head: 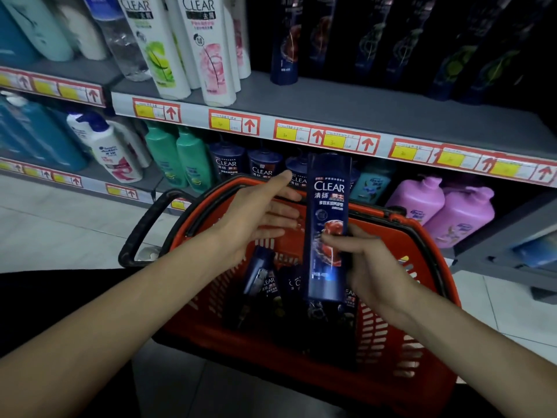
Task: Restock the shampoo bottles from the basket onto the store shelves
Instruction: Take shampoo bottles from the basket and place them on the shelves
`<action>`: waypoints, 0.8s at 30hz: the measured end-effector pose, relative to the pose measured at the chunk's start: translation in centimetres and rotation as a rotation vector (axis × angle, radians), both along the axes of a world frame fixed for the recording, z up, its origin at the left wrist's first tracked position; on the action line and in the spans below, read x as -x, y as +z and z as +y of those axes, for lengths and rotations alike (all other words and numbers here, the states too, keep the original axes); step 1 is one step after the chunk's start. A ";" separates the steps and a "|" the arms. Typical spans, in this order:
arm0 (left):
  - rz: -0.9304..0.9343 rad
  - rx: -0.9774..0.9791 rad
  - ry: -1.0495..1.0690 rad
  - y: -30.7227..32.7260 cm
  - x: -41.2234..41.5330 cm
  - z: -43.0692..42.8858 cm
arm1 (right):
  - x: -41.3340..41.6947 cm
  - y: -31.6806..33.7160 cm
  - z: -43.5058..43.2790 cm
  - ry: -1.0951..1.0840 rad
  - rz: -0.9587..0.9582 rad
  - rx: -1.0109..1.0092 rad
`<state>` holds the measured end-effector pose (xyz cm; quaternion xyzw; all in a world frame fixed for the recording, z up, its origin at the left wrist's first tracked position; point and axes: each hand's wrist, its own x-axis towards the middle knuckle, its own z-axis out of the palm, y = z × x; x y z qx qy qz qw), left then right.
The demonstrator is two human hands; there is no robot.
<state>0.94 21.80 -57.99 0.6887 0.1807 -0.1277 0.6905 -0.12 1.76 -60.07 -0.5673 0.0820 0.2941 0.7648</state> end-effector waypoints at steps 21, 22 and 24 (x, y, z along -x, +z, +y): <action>-0.377 -0.105 -0.042 4.2 1.1 -0.8 | -1.1 4.8 1.7 -0.141 -0.263 -0.226; -0.396 -0.128 -0.057 4.4 1.1 -0.9 | -1.5 5.0 1.9 -0.175 -0.313 -0.194; -0.444 -0.203 -0.084 4.4 0.7 -0.8 | -2.6 5.5 1.9 -0.236 -0.390 -0.126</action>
